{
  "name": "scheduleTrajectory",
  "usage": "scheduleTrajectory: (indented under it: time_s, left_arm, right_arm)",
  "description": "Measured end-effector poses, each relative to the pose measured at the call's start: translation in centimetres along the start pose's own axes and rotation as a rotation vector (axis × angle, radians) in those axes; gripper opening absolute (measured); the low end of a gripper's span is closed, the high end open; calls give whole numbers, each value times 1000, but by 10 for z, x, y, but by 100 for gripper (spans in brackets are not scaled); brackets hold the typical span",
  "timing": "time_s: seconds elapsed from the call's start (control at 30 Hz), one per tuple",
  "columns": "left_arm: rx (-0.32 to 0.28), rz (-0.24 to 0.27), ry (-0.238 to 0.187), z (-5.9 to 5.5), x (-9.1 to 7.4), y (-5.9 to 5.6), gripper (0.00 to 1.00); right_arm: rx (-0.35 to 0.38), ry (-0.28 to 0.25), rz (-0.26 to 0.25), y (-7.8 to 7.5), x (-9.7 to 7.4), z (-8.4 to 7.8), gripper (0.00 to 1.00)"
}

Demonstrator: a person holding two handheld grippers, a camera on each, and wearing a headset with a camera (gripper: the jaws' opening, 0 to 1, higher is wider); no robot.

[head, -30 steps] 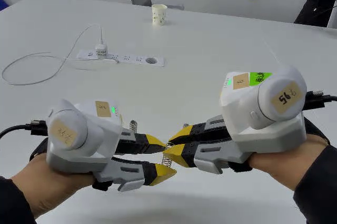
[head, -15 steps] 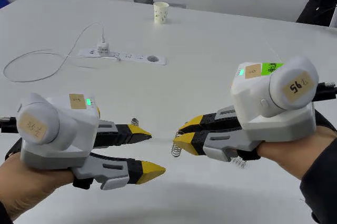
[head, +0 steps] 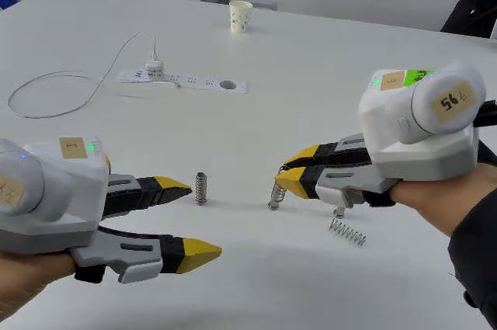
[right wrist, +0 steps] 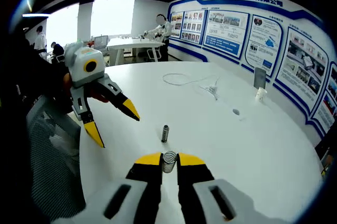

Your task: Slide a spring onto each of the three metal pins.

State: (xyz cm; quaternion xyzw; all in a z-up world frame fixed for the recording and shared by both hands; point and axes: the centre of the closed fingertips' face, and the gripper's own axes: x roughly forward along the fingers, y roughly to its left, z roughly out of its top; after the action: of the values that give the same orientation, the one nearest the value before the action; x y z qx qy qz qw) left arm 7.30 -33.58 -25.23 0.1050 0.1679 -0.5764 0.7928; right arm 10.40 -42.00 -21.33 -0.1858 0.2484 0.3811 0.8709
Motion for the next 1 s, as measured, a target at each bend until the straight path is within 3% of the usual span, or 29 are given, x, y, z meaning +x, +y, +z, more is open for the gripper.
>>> scheduleTrajectory:
  time_s: [0.43, 1.0]
  left_arm:
    - [-65, 62, -11, -12, -11, 6, 63]
    - [-83, 67, -8, -16, -8, 4, 64]
  right_arm:
    - [16, -2, -82, -31, 15, -3, 11]
    - [42, 30, -96, -48, 36, -20, 11]
